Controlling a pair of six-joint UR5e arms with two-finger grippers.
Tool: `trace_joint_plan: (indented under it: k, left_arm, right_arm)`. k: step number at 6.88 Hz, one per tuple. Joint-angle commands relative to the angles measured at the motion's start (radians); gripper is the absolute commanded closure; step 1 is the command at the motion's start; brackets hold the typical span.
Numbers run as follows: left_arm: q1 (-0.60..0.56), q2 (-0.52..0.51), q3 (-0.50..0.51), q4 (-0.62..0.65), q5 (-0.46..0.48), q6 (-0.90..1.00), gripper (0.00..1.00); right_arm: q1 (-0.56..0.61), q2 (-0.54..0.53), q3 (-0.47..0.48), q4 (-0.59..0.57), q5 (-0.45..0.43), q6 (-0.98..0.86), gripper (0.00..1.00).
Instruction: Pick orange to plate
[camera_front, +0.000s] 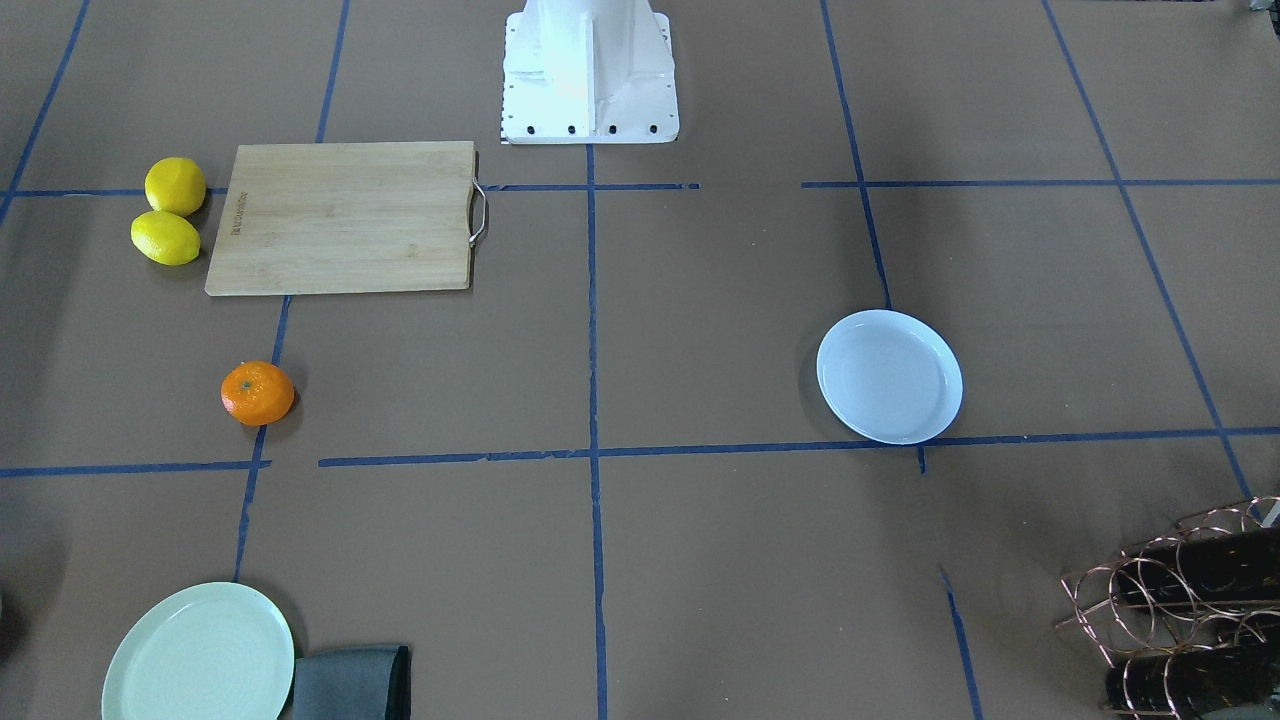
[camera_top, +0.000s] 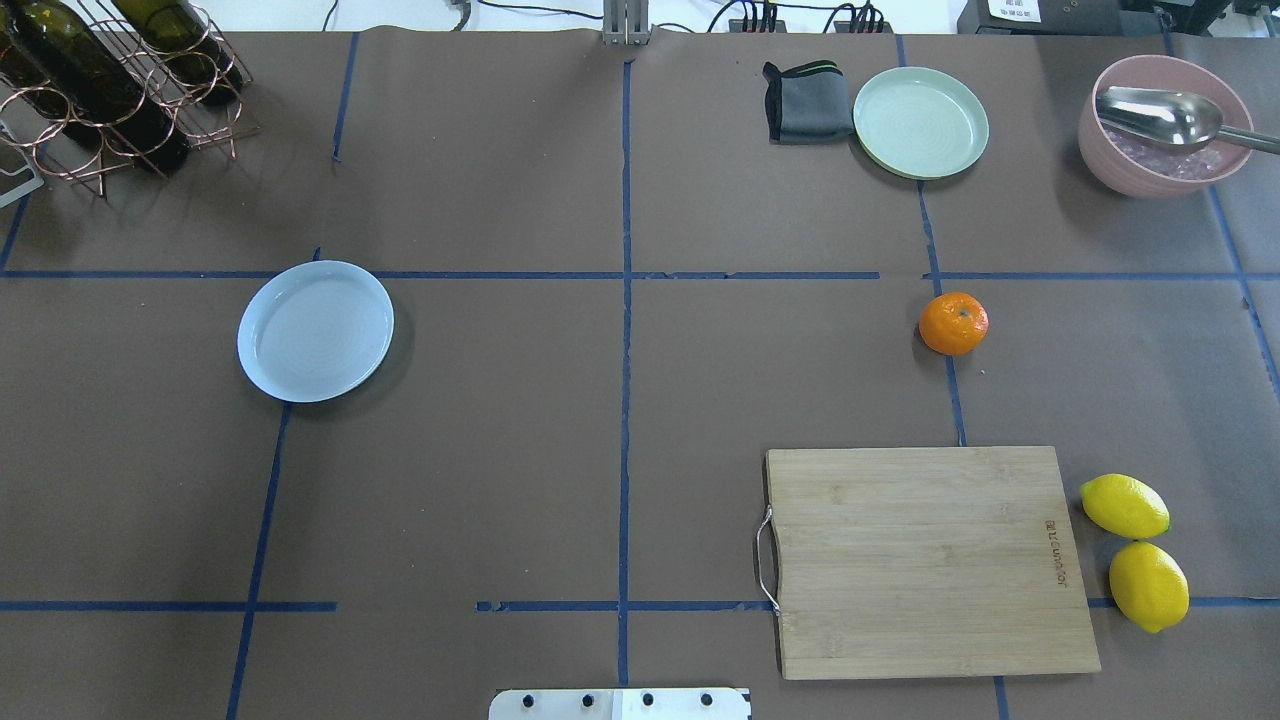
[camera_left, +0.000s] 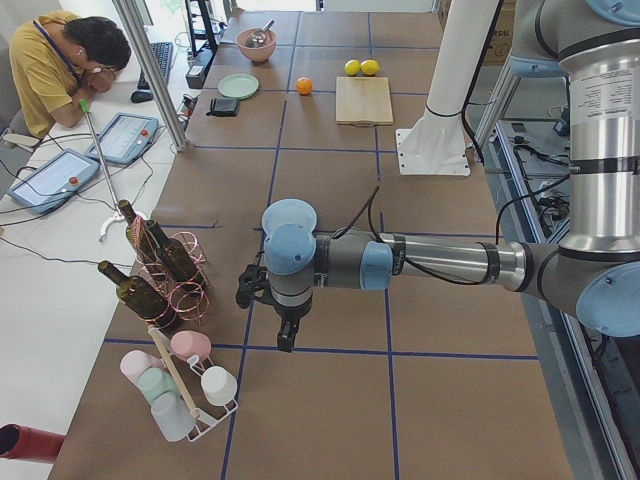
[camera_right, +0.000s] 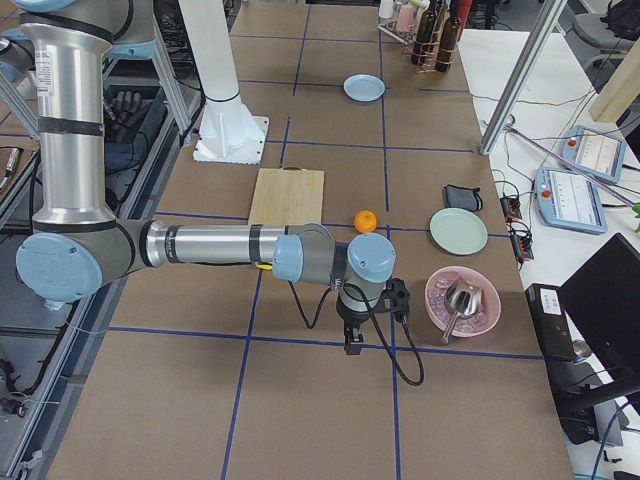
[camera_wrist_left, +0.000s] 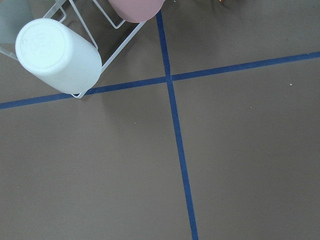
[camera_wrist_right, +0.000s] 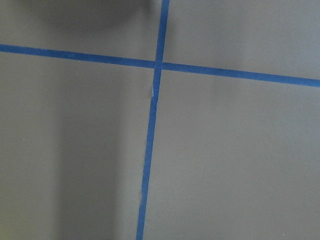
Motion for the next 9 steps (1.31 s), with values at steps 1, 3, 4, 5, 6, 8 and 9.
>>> trace_joint_plan:
  k: [1,3,4,5,6,8,9]
  left_arm:
    - [0.001,-0.003,0.000,-0.002,0.009,0.002,0.00]
    - [-0.002,0.001,-0.006,0.000,0.011,0.006,0.00]
    - [0.000,-0.005,-0.009,-0.003,0.011,0.006,0.00]
    - [0.003,-0.029,-0.017,-0.029,0.011,0.006,0.00]
    - [0.003,-0.046,-0.031,-0.104,0.012,0.006,0.00]
    - [0.009,-0.077,0.027,-0.446,0.003,-0.005,0.00]
    - [0.012,-0.084,0.058,-0.606,0.003,-0.017,0.00]
  right_arm:
    - [0.000,0.000,-0.001,0.000,-0.001,0.000,0.00]
    - [0.000,0.000,0.002,0.002,-0.003,-0.006,0.00]
    - [0.000,-0.014,0.019,0.041,-0.003,-0.008,0.00]
    - [0.000,-0.018,0.012,0.146,-0.003,0.000,0.00]
    - [0.000,-0.008,0.016,0.196,0.005,0.014,0.00]
    - [-0.002,-0.038,0.026,0.347,0.079,0.021,0.00]
    - [-0.002,-0.032,0.036,0.385,0.096,0.078,0.00]
